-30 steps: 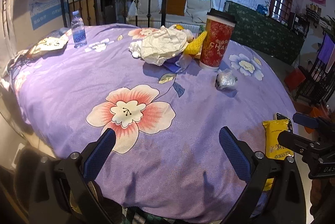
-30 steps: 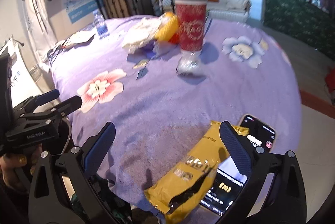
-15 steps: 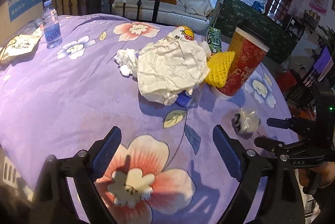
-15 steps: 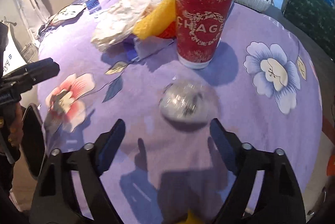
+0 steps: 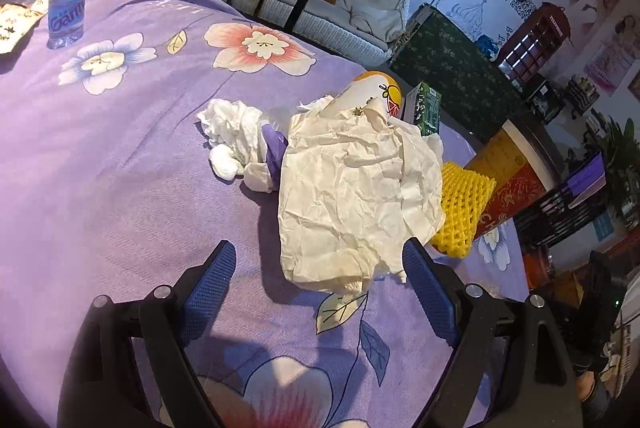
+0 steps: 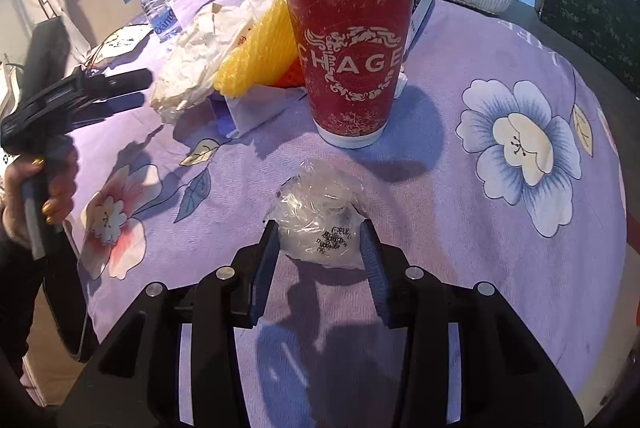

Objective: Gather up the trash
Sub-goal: 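Reach the right tool to the clear plastic bag and grasp it, then carry the plastic bag with the right tool while the left tool grasps crumpled tissue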

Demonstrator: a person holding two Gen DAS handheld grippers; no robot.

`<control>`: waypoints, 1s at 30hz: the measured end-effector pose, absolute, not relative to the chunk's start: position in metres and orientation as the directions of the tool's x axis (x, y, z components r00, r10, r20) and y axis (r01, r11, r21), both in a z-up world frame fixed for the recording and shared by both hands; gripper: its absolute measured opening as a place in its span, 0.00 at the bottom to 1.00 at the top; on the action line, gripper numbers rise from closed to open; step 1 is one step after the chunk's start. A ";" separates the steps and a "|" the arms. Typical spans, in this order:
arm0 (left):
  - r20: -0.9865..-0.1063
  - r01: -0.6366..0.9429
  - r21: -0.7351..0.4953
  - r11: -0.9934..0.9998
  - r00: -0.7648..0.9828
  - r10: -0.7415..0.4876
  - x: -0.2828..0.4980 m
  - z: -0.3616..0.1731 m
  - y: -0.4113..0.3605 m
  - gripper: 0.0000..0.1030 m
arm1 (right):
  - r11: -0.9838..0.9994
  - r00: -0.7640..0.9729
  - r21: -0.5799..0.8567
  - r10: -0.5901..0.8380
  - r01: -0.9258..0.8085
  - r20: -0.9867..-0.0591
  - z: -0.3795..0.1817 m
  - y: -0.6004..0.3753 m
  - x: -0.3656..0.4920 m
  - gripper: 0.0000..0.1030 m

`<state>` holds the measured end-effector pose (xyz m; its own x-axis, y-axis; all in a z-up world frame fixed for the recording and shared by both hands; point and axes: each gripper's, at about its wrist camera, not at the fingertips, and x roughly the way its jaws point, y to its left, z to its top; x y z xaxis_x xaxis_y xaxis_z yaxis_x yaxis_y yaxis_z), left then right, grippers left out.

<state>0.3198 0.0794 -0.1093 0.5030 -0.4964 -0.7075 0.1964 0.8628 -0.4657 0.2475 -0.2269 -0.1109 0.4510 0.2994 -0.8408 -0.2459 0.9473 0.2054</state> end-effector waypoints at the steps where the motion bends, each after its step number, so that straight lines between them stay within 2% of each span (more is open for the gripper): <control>1: -0.703 0.193 -0.481 0.855 0.498 -0.507 0.323 -0.111 0.079 0.78 | 0.948 0.460 0.198 0.296 -0.250 -0.837 -0.107 -0.227 0.244 0.41; 3: -0.700 0.182 -0.503 0.845 0.488 -0.521 0.326 -0.113 0.076 0.68 | 0.948 0.475 0.187 0.292 -0.257 -0.830 -0.102 -0.228 0.238 0.41; 5: -0.690 0.177 -0.528 0.830 0.481 -0.541 0.325 -0.113 0.074 0.50 | 0.949 0.488 0.176 0.287 -0.261 -0.824 -0.098 -0.225 0.234 0.41; 9: -0.668 0.185 -0.522 0.832 0.518 -0.534 0.314 -0.105 0.070 0.35 | 0.951 0.506 0.147 0.271 -0.271 -0.819 -0.096 -0.222 0.225 0.41; 10: -0.667 0.183 -0.511 0.840 0.532 -0.522 0.311 -0.102 0.071 0.16 | 0.951 0.508 0.147 0.271 -0.271 -0.818 -0.097 -0.222 0.222 0.41; 11: -0.667 0.174 -0.504 0.846 0.543 -0.510 0.306 -0.099 0.072 0.13 | 0.952 0.510 0.147 0.270 -0.270 -0.817 -0.097 -0.222 0.221 0.41; 14: -0.639 0.183 -0.535 0.825 0.551 -0.537 0.295 -0.092 0.076 0.10 | 0.953 0.523 0.146 0.270 -0.267 -0.808 -0.094 -0.223 0.215 0.41; 17: -0.657 0.212 -0.472 0.856 0.562 -0.502 0.284 -0.086 0.069 0.08 | 0.952 0.538 0.138 0.270 -0.273 -0.799 -0.089 -0.221 0.209 0.41; 20: -0.636 0.238 -0.478 0.845 0.570 -0.520 0.268 -0.077 0.069 0.08 | 0.952 0.554 0.139 0.274 -0.274 -0.786 -0.084 -0.219 0.200 0.41; 30: -0.576 0.237 -0.349 0.907 0.709 -0.407 0.176 -0.026 0.106 0.07 | 0.935 0.626 0.114 0.311 -0.335 -0.715 -0.043 -0.190 0.147 0.41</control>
<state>0.1763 0.1062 -0.0257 0.7091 -0.4072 -0.5756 0.2370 0.9065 -0.3494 0.1469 -0.1899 -0.0429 0.6260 0.3112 -0.7150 -0.3352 0.9353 0.1135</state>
